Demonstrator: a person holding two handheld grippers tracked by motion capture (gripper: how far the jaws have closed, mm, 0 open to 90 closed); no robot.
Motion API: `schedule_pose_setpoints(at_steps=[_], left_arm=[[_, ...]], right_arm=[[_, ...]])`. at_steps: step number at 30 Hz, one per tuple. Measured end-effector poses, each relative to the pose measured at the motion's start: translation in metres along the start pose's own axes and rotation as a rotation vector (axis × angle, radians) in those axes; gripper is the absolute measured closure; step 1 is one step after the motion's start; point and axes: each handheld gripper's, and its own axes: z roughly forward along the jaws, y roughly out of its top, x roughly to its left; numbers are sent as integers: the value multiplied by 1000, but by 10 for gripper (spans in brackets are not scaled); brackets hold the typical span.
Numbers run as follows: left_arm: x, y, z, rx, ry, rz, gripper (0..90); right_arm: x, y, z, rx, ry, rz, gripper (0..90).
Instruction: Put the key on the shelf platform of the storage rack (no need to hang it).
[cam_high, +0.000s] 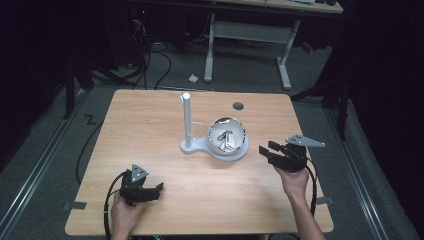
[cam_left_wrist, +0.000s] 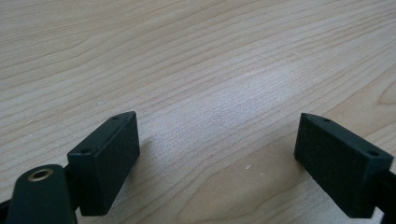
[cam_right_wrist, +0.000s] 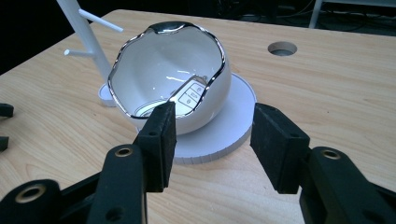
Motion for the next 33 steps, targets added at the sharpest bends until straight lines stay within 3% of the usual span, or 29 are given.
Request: schedule_pose_setpoints(at_steps=[16,33], left_arm=[[0,0,0,0,0,1,144],[0,0,0,2,-2,1,144]], right_arm=[[8,-14,-8,-33,24,22,490],[20,-33,-6,-18,53,16,488]])
